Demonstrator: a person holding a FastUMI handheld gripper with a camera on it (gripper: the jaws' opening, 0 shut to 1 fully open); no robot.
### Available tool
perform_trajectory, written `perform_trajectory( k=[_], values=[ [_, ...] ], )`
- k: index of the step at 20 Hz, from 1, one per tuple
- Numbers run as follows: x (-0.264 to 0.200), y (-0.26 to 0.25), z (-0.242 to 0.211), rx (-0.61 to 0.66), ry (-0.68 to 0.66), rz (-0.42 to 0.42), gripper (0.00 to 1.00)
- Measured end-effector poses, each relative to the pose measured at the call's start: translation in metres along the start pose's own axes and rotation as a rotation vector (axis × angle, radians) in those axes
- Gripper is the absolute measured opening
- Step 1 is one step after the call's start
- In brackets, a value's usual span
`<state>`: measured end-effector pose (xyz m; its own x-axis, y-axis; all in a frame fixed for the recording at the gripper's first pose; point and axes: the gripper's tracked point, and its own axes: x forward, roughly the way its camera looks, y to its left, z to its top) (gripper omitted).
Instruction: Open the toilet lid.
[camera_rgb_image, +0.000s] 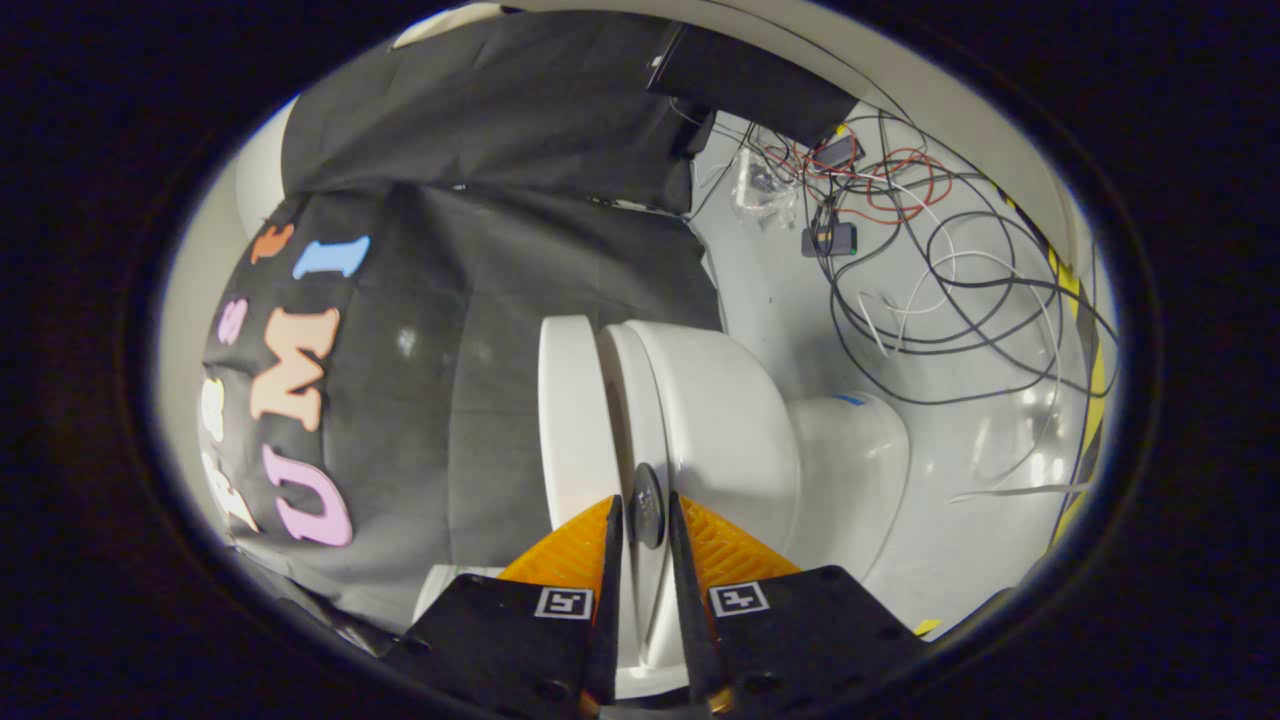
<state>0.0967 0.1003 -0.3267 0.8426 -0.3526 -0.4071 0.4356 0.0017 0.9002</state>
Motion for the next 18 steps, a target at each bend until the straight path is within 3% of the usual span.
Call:
perform_trajectory(
  k=[2, 4, 7, 12, 18],
  values=[
    [0.012, 0.012, -0.005, -0.013, 0.036, 0.026, 0.28],
    [0.008, 0.008, -0.003, 0.034, 0.035, 0.035, 0.05],
    [0.001, 0.013, 0.000, 0.052, 0.015, 0.053, 0.05],
    [-0.010, 0.031, -0.003, -0.062, 0.016, 0.078, 0.01],
    [-0.038, 0.100, -0.007, -0.267, -0.055, 0.157, 0.01]
  ],
)
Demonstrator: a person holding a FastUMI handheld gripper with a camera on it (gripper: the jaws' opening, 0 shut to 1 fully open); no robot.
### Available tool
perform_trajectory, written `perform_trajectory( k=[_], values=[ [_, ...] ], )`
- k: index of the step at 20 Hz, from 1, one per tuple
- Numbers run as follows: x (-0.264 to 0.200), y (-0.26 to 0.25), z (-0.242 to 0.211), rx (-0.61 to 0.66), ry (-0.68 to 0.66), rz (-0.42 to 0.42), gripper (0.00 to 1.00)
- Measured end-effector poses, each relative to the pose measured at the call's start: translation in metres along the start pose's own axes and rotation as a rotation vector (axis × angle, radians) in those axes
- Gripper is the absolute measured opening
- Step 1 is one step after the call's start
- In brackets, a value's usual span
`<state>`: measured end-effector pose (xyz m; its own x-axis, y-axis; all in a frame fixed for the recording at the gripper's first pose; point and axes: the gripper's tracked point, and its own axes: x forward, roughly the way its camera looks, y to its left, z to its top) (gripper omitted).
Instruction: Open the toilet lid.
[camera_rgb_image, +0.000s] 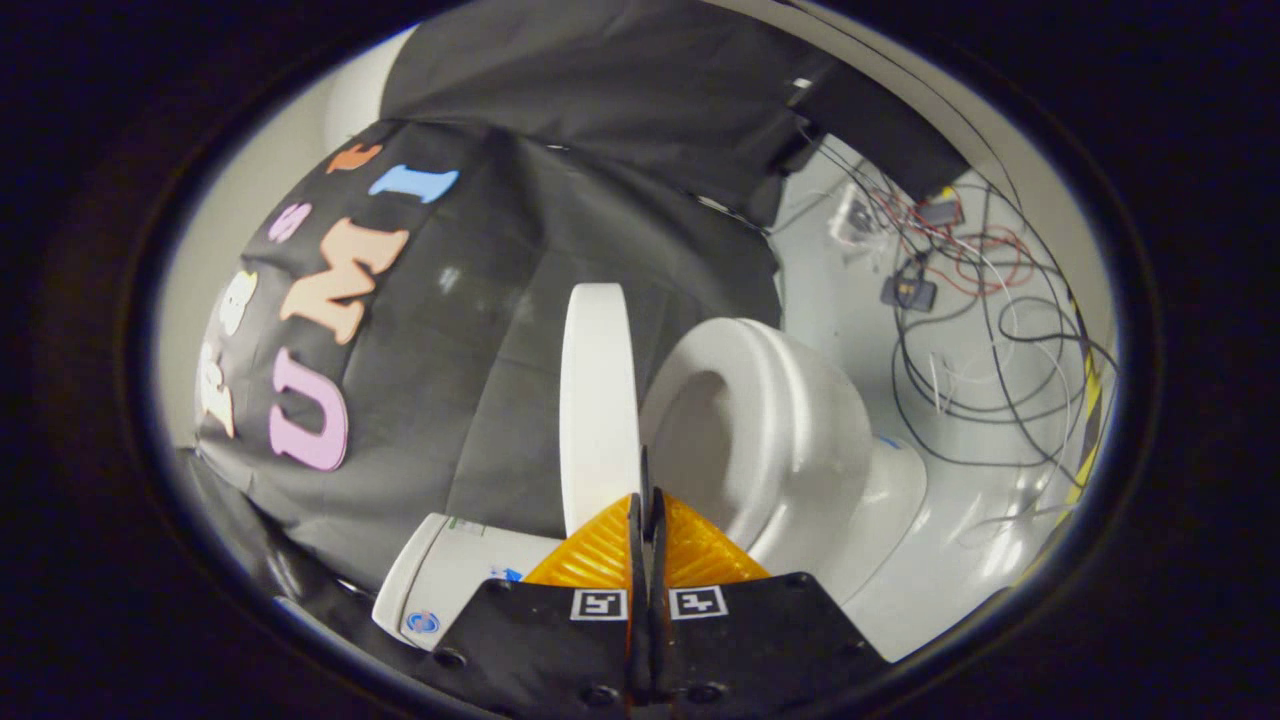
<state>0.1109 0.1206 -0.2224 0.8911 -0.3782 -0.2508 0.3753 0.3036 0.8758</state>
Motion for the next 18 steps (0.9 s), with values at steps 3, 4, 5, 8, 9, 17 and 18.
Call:
perform_trajectory(
  k=[3, 4, 5, 8, 9, 17, 18],
  values=[
    [-0.009, 0.049, -0.003, -0.127, -0.008, 0.064, 0.01],
    [-0.011, 0.066, -0.004, -0.164, -0.007, 0.084, 0.01],
    [-0.013, 0.079, -0.007, -0.200, -0.003, 0.093, 0.02],
    [-0.017, 0.107, -0.014, -0.300, 0.003, 0.101, 0.05],
    [-0.020, 0.117, -0.018, -0.338, 0.012, 0.112, 0.05],
    [-0.028, 0.196, -0.066, -0.590, 0.065, 0.262, 0.05],
    [-0.028, 0.208, -0.078, -0.619, 0.076, 0.286, 0.05]
  ],
)
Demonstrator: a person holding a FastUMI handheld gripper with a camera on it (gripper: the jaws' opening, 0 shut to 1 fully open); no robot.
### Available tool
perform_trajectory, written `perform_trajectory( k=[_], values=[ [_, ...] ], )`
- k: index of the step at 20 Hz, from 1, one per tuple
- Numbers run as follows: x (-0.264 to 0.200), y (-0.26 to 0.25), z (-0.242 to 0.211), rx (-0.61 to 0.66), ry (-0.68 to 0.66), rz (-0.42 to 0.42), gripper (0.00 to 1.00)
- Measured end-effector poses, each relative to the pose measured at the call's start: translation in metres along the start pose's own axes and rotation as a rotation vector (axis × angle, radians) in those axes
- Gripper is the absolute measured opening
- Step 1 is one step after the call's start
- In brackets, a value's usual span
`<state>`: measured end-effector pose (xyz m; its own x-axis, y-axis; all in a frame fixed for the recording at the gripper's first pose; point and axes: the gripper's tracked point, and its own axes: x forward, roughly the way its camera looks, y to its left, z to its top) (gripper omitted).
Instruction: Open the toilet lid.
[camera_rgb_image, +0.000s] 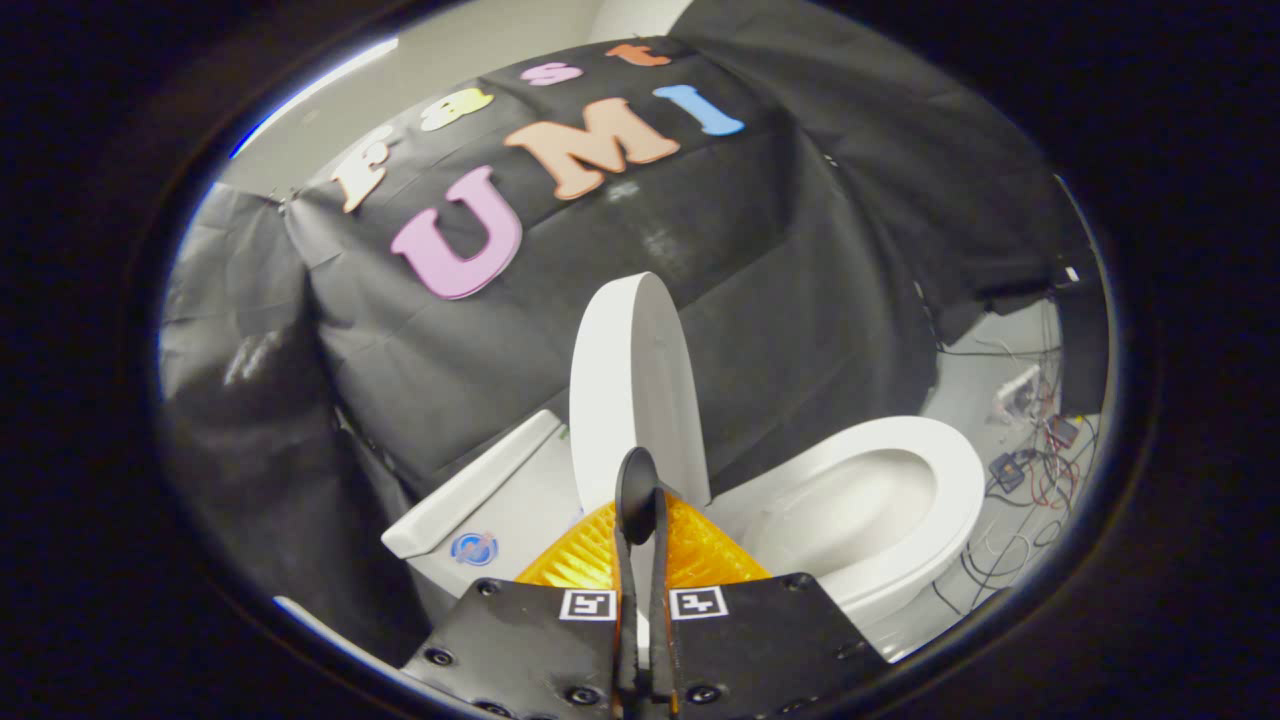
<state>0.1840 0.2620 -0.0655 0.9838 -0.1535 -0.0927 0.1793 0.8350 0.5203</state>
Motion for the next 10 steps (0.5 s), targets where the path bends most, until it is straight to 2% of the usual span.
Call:
perform_trajectory(
  k=[3, 10],
  values=[
    [0.013, 0.043, -0.012, -0.098, 0.035, 0.085, 0.05],
    [0.044, 0.113, -0.049, -0.171, 0.106, 0.235, 0.05]
  ],
)
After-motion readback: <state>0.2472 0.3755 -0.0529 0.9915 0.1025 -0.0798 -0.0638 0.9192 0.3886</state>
